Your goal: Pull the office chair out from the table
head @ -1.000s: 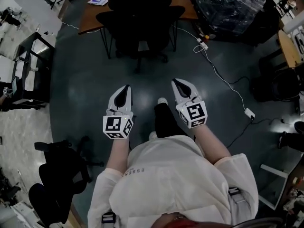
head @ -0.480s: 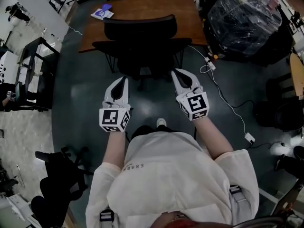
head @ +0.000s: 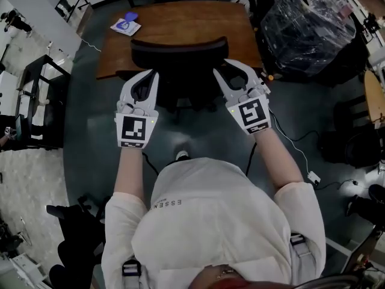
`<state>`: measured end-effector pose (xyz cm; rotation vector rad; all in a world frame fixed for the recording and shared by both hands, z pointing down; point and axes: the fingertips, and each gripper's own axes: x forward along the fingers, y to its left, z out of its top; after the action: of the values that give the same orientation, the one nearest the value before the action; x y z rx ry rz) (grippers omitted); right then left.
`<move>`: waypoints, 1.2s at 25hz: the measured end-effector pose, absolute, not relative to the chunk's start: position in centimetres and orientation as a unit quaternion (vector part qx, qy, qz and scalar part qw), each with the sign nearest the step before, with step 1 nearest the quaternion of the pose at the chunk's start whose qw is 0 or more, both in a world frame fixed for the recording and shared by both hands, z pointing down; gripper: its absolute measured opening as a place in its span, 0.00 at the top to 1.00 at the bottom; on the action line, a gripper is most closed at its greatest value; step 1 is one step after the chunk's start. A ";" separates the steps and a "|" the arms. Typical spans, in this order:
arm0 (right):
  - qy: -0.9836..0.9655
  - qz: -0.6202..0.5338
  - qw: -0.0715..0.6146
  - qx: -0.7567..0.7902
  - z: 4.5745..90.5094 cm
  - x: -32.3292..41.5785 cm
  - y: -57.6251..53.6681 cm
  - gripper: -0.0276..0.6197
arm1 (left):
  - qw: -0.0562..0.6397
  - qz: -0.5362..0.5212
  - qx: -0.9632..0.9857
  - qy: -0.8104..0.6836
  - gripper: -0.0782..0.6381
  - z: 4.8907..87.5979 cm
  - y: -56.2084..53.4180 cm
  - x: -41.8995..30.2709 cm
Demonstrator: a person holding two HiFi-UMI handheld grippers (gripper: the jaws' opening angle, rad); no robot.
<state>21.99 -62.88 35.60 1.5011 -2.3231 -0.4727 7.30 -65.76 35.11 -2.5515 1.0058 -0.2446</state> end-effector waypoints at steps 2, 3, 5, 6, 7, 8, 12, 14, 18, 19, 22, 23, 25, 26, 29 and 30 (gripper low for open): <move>-0.818 -0.174 0.188 0.515 34.7 21.5 -64.3 0.74 | 0.254 -0.139 -0.894 0.342 0.70 34.2 -67.1 7.6; -0.816 -0.184 0.203 0.509 34.3 21.3 -65.1 0.68 | 0.286 -0.171 -0.882 0.334 0.60 34.0 -67.8 7.8; -0.803 -0.218 0.254 0.493 34.2 20.9 -66.6 0.61 | 0.354 -0.243 -0.847 0.314 0.48 34.3 -69.2 8.1; -0.794 -0.236 0.286 0.481 34.5 20.7 -67.2 0.56 | 0.387 -0.276 -0.826 0.302 0.46 34.5 -69.8 8.2; -0.785 -0.254 0.318 0.467 35.0 20.3 -67.8 0.53 | 0.418 -0.305 -0.805 0.291 0.46 34.7 -70.4 8.3; -0.776 -0.271 0.346 0.452 35.5 19.9 -68.4 0.52 | 0.442 -0.325 -0.788 0.280 0.46 35.0 -70.9 8.5; -0.752 -0.317 0.418 0.399 36.9 18.3 -70.2 0.52 | 0.470 -0.352 -0.774 0.236 0.53 35.7 -72.5 9.7; -0.749 -0.322 0.440 0.376 37.3 17.5 -71.0 0.52 | 0.469 -0.356 -0.779 0.215 0.58 36.0 -73.0 10.3; -0.742 -0.322 0.478 0.342 38.3 17.0 -72.0 0.59 | 0.464 -0.363 -0.788 0.180 0.63 37.0 -73.7 11.2; -0.734 -0.327 0.492 0.335 38.6 17.2 -72.1 0.67 | 0.464 -0.364 -0.789 0.173 0.67 37.2 -73.9 11.4; -0.703 -0.353 0.530 0.315 39.3 17.5 -72.5 0.93 | 0.482 -0.370 -0.779 0.154 0.69 37.6 -74.2 11.5; -0.702 -0.352 0.535 0.311 39.4 17.5 -72.4 0.93 | 0.491 -0.376 -0.772 0.147 0.71 37.7 -74.1 11.5; -0.704 -0.350 0.538 0.305 39.6 17.5 -72.1 0.94 | 0.509 -0.391 -0.755 0.137 0.75 38.1 -73.9 11.3; -0.704 -0.352 0.537 0.303 39.6 17.5 -71.8 0.94 | 0.516 -0.394 -0.749 0.134 0.77 38.2 -73.6 11.3; -0.700 -0.361 0.537 0.303 39.6 17.5 -70.9 0.94 | 0.530 -0.390 -0.741 0.135 0.77 38.2 -72.7 11.3; -0.698 -0.364 0.537 0.303 39.5 17.6 -70.7 0.94 | 0.534 -0.388 -0.738 0.138 0.78 38.1 -72.5 11.3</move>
<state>17.56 -70.73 39.52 0.7207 -1.6622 -0.8663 11.33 -72.51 38.10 -1.7595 0.3286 -0.9250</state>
